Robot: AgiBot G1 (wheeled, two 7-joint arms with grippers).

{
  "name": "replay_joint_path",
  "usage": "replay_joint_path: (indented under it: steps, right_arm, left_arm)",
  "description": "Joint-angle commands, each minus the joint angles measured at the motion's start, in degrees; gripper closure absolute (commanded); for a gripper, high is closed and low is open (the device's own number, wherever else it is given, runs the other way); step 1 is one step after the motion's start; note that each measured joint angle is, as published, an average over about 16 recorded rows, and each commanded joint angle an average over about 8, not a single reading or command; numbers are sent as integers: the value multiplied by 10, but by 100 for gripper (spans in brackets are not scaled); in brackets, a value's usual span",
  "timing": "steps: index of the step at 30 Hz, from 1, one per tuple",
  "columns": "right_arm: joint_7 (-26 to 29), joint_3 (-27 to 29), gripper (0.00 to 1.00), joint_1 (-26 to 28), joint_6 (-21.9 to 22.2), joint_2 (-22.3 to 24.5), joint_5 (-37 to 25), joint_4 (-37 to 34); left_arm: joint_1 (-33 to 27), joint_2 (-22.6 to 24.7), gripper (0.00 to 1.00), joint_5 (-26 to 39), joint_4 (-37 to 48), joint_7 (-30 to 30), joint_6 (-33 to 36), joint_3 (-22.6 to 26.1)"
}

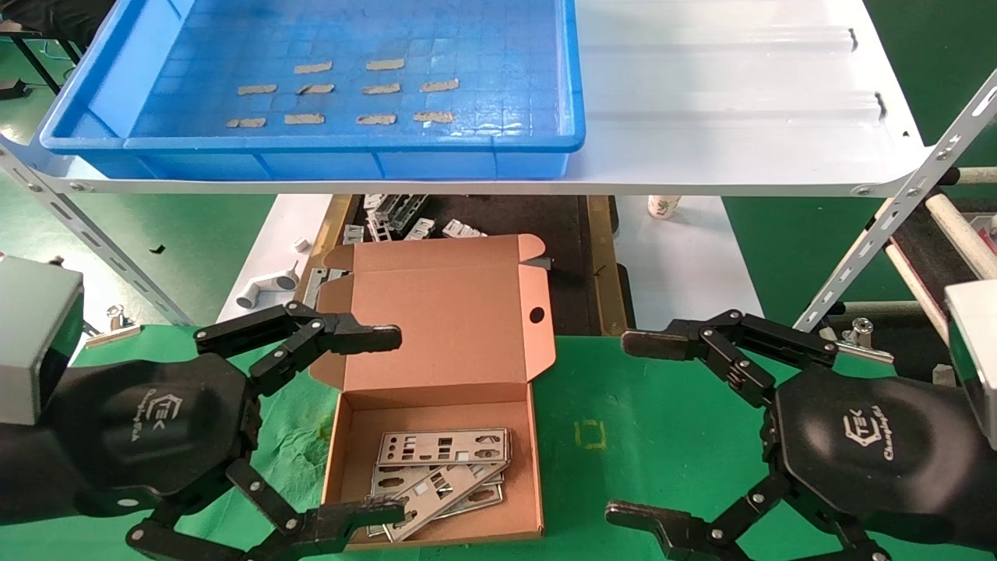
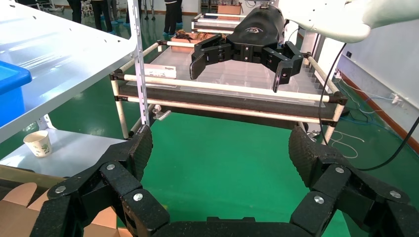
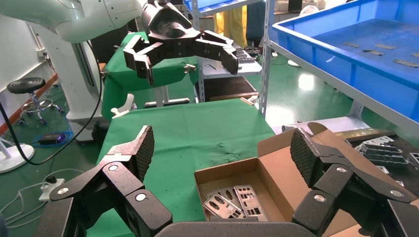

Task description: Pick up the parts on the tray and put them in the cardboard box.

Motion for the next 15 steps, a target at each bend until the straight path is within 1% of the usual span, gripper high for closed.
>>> replay_joint_path:
  steps: [1,15]
  right_arm:
    - [0,0,0,0,0,0,0,0]
    - [0,0,0,0,0,0,0,0]
  left_arm:
    - [0,0,0,0,0,0,0,0]
    - [0,0,0,0,0,0,0,0]
